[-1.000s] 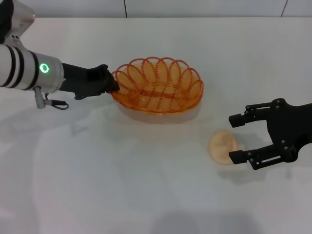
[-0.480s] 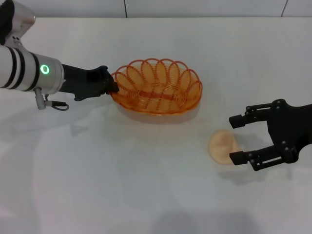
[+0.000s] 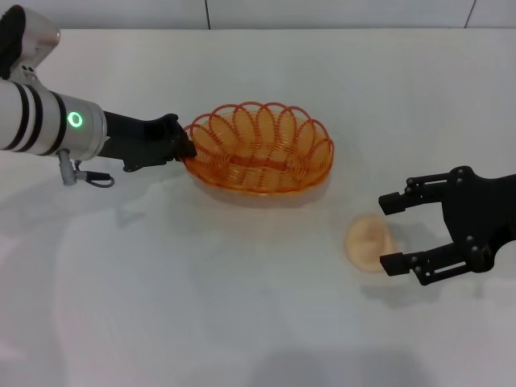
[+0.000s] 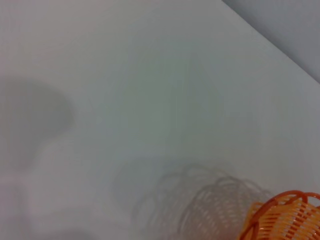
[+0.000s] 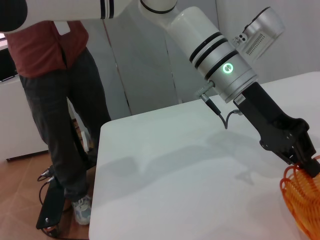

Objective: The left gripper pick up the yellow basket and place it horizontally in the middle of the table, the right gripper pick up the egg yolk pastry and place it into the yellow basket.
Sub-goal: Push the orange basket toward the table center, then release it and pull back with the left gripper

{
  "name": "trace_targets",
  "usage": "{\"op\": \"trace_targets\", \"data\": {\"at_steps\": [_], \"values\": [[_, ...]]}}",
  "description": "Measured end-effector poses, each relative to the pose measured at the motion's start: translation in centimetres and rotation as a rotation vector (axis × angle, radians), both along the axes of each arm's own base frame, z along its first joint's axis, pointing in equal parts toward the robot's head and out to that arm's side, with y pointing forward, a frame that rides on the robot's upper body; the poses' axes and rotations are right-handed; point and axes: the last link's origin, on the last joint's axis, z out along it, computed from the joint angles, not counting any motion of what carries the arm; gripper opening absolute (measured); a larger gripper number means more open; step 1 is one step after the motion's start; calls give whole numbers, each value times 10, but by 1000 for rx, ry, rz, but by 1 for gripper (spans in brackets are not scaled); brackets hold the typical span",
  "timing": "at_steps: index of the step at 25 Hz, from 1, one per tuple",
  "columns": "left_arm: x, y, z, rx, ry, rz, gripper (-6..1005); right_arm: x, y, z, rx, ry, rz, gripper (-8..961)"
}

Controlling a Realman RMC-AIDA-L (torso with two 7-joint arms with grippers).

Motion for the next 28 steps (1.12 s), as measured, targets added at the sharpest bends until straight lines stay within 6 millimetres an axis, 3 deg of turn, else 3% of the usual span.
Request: {"op": "trace_targets", "data": {"at_steps": [27,28], "values": [[5,0,3,27,-74,-64,193,1,0,0,-2,-3,-2,799],[6,0,3,27,-79,-69,229,1,0,0,-1,-3,-2,799]]}}
